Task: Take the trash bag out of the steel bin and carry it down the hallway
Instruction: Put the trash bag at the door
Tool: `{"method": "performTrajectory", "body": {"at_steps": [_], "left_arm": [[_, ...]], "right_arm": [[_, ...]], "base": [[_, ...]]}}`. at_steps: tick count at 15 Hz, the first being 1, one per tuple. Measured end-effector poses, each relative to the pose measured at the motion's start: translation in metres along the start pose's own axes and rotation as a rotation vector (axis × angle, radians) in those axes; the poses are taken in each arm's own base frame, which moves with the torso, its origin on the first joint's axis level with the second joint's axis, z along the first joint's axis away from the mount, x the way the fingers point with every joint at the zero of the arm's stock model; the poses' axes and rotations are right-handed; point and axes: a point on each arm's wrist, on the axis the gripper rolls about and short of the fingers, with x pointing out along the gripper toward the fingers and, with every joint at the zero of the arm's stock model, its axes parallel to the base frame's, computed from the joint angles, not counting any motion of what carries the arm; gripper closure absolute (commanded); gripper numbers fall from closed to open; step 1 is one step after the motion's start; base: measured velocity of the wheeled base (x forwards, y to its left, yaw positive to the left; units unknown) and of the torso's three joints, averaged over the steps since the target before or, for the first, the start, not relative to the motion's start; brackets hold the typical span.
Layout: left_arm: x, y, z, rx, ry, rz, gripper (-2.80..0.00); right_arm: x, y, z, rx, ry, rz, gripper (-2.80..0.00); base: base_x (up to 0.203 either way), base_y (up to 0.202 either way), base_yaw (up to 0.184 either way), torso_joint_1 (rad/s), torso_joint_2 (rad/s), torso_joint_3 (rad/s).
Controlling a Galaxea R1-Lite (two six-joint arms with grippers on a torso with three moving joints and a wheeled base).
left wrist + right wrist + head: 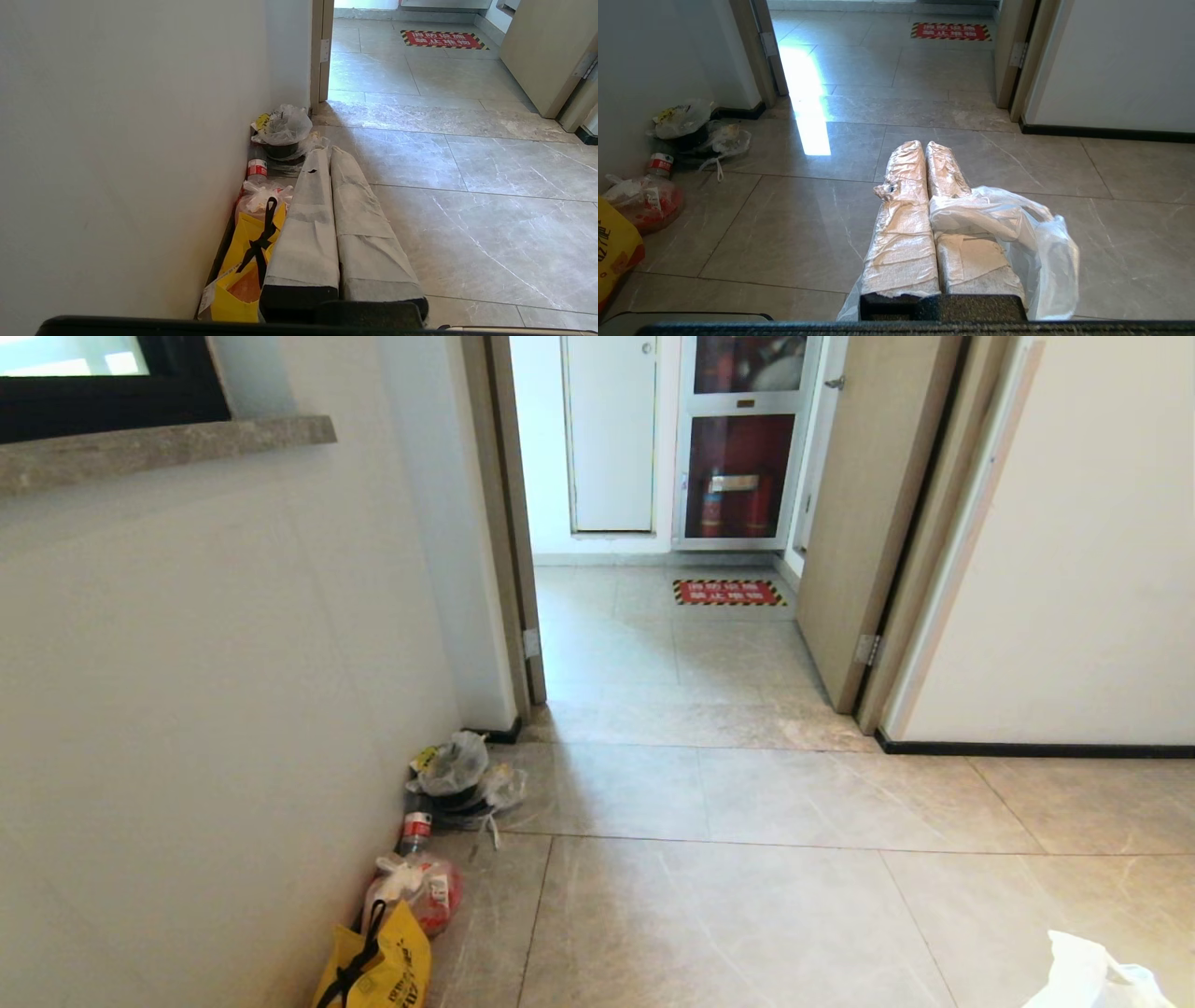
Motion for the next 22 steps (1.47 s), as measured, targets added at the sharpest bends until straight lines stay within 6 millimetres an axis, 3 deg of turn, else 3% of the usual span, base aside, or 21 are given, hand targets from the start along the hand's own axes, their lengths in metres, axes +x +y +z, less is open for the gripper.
{"method": "performTrajectory", "body": {"at_steps": [22], "left_arm": [[0.0,0.0,0.0,0.0,0.0,0.0,0.0]], "right_arm": [[0.0,0.0,0.0002,0.0,-0.002,0.001,0.0]], "base": [[0.0,0.0,0.0,0.0,0.0,0.0]]}}
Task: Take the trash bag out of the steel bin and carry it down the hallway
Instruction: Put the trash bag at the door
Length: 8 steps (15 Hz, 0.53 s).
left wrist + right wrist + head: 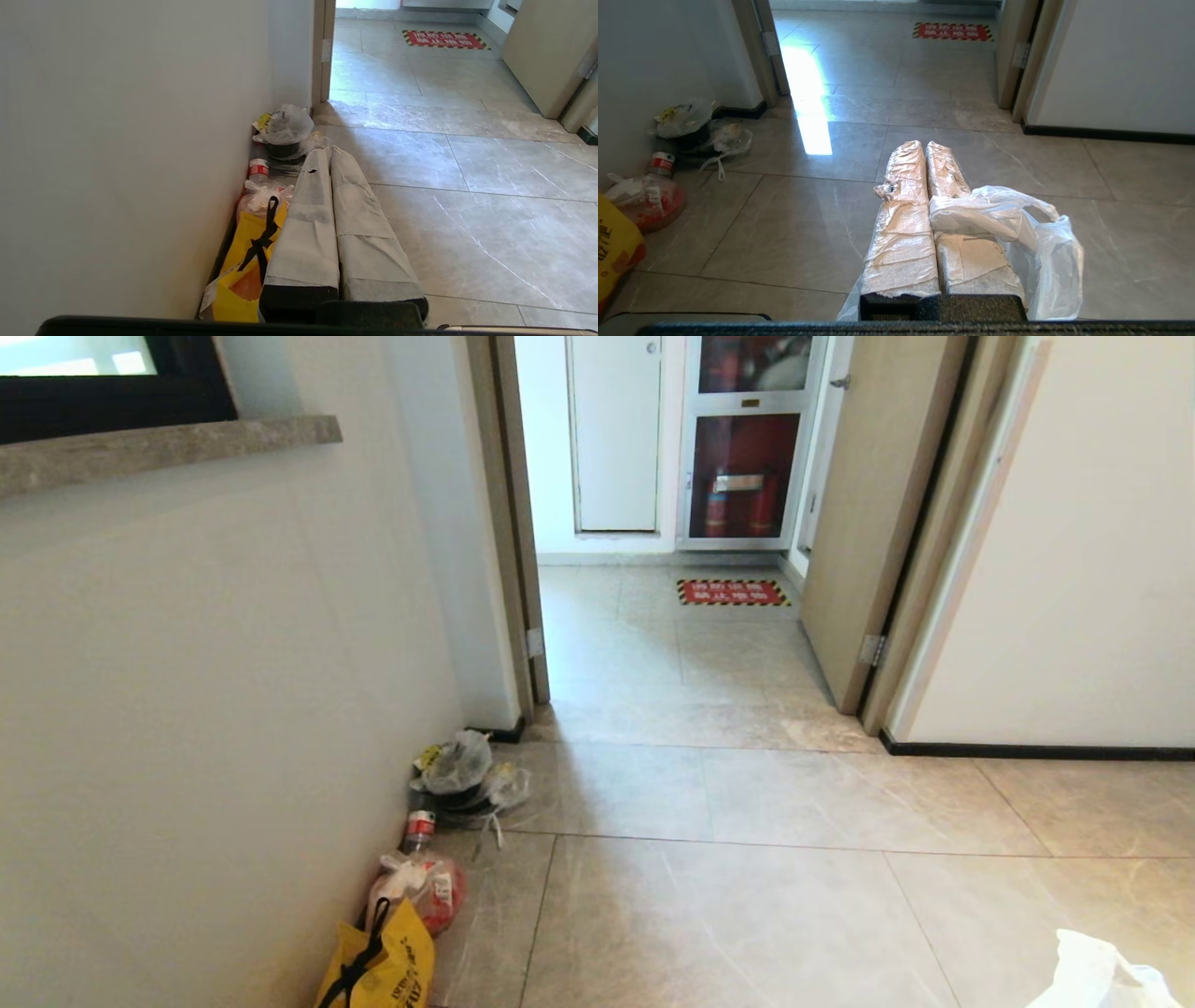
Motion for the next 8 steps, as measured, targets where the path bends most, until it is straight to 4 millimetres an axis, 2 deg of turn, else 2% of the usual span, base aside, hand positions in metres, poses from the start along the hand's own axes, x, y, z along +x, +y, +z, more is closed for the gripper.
{"method": "performTrajectory", "body": {"at_steps": [1,2,8], "left_arm": [[0.0,0.0,0.0,0.0,0.0,0.001,0.0],[0.0,0.0,-0.0001,0.0,0.001,0.0,0.0],[0.0,0.0,-0.0001,0.0,0.001,0.0,0.0]], "right_arm": [[0.0,0.0,0.0,0.0,0.0,0.0,0.0],[0.0,0.0,0.0,0.0,0.001,0.0,0.0],[0.0,0.0,-0.0001,0.001,0.002,-0.001,0.0]], "base": [[0.0,0.0,0.0,0.0,0.0,0.0],[0.005,0.007,-0.118,-0.001,0.0,0.004],[0.001,0.01,-0.172,0.003,0.0,0.003]]}}
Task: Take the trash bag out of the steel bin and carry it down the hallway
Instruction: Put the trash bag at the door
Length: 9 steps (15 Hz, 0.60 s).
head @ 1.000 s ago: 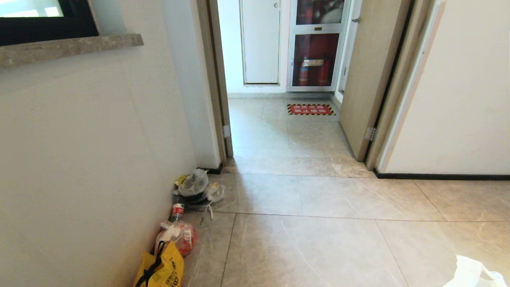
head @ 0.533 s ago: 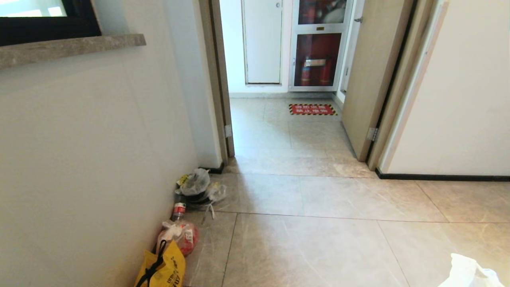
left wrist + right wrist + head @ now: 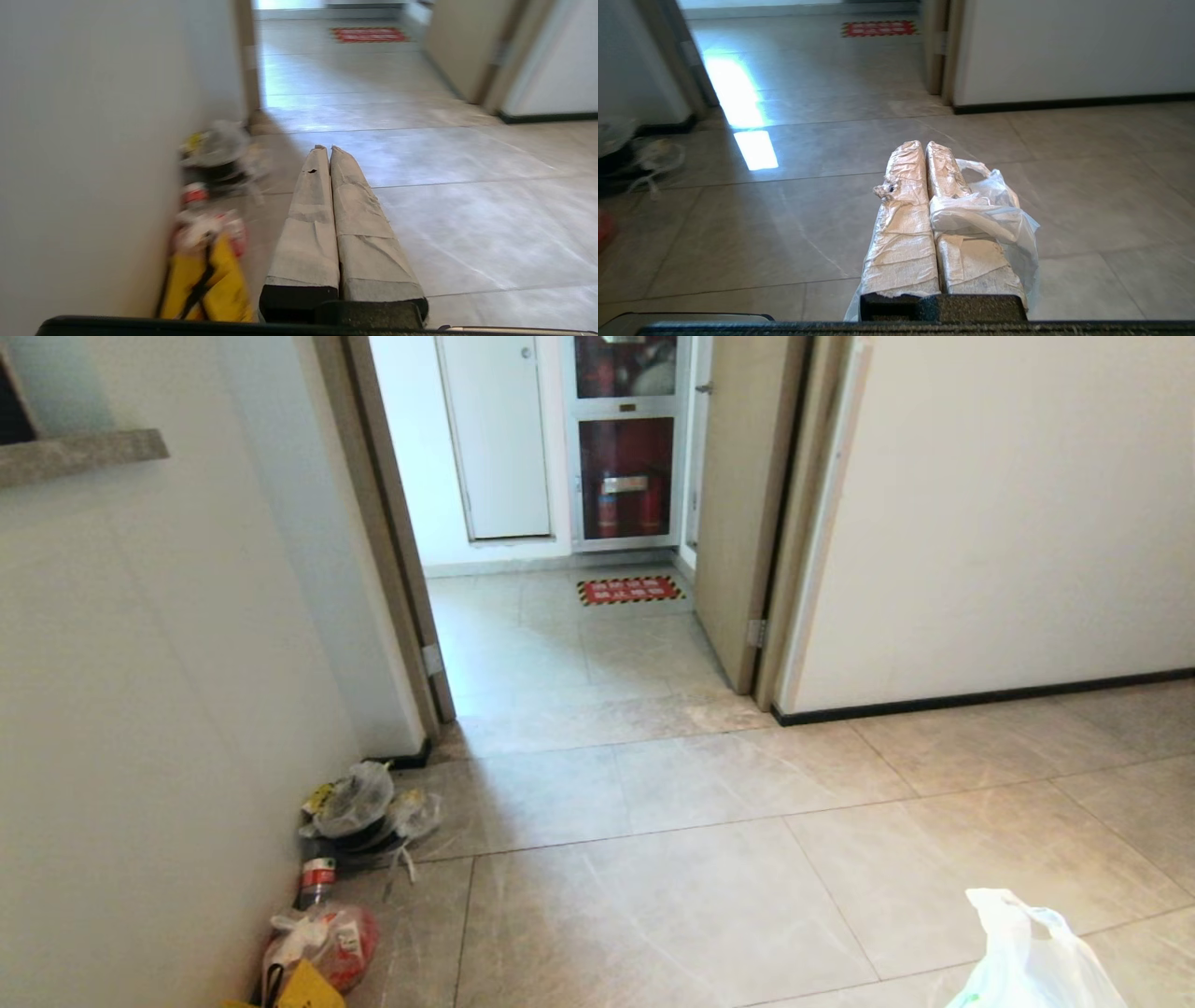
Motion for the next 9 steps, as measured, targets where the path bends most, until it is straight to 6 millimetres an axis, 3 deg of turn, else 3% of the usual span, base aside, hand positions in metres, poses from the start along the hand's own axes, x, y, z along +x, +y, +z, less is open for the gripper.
{"method": "performTrajectory", "body": {"at_steps": [9], "left_arm": [[0.0,0.0,0.0,0.0,0.0,0.0,0.0]], "right_arm": [[0.0,0.0,0.0,0.001,0.0,-0.001,0.0]], "base": [[-0.001,0.01,-0.169,0.003,0.0,0.002]]}}
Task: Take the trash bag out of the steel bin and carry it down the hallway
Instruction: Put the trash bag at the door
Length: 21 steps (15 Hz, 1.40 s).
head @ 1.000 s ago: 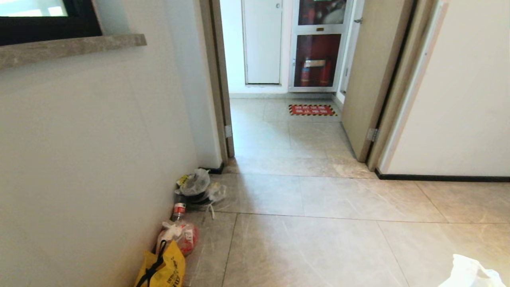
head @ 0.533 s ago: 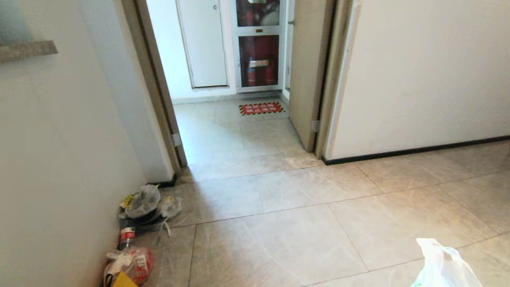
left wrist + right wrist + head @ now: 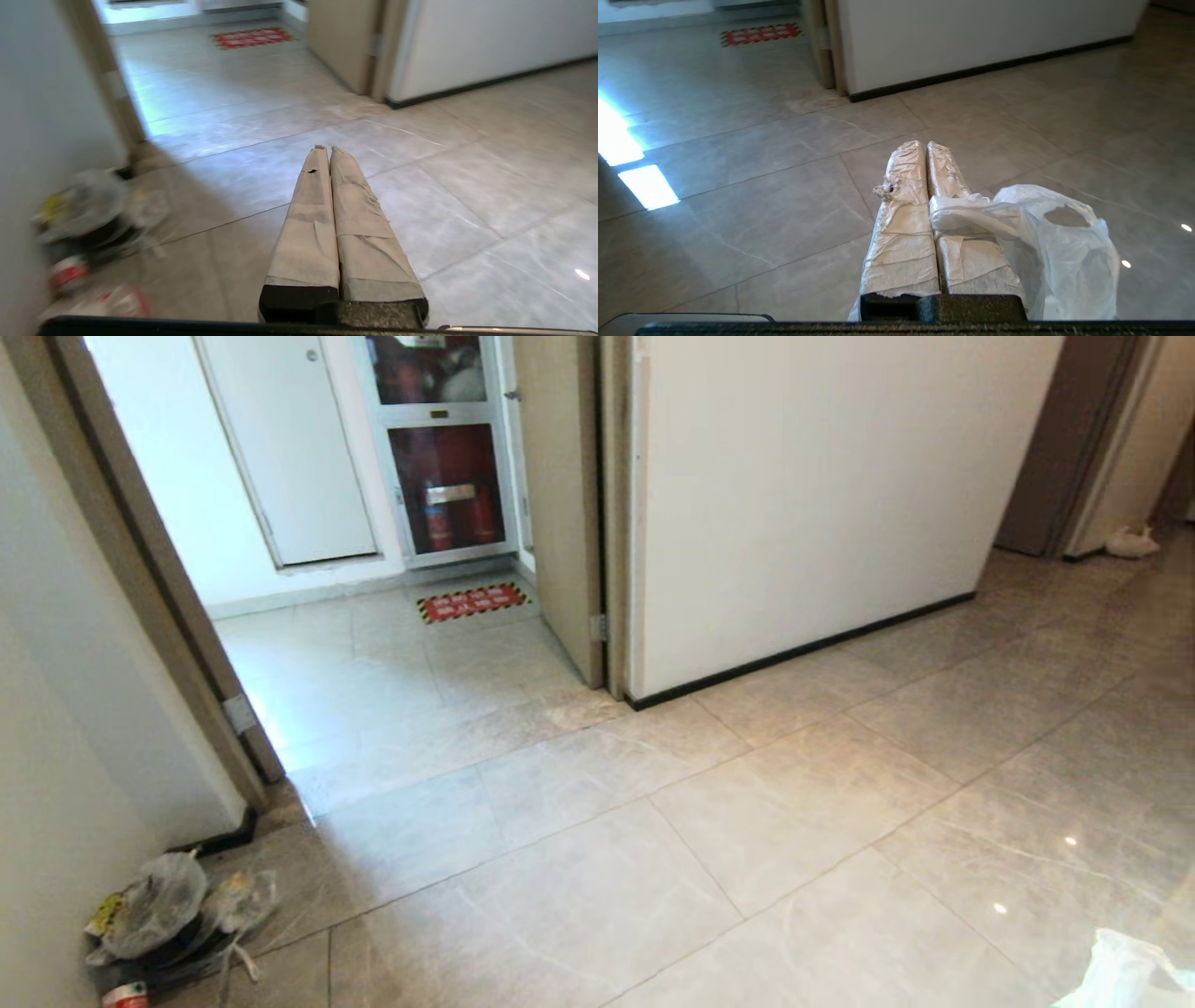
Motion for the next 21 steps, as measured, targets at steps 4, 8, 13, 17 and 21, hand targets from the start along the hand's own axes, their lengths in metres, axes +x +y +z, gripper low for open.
{"method": "performTrajectory", "body": {"at_steps": [4,8,13,17,21], "left_arm": [[0.0,0.0,0.0001,-0.001,-0.001,0.001,0.0],[0.0,0.0,0.0,0.0,0.0,0.0,0.0],[0.0,0.0,0.0,0.0,0.0,0.0,0.0],[0.0,0.0,0.0,0.002,0.0,0.0,0.0],[0.0,0.0,0.0,0.002,0.0,0.0,0.0]], "right_arm": [[0.0,0.0,0.0,0.0,0.0,0.001,0.0],[0.0,0.0,0.0,-0.002,0.0,0.001,0.0],[0.0,0.0,0.0001,-0.002,-0.001,0.002,0.0],[0.0,0.0,0.0001,-0.002,-0.001,0.002,0.0],[0.0,0.0,0.0001,-0.002,-0.001,0.002,0.0]], "base": [[-0.002,0.012,-0.171,0.002,0.0,0.002],[-0.001,0.011,-0.171,0.005,0.0,0.002],[0.0,0.003,-0.04,0.001,0.0,0.001],[0.0,0.0,0.0,0.0,0.0,0.0],[0.0,0.0,0.0,0.0,0.0,0.0]]}}
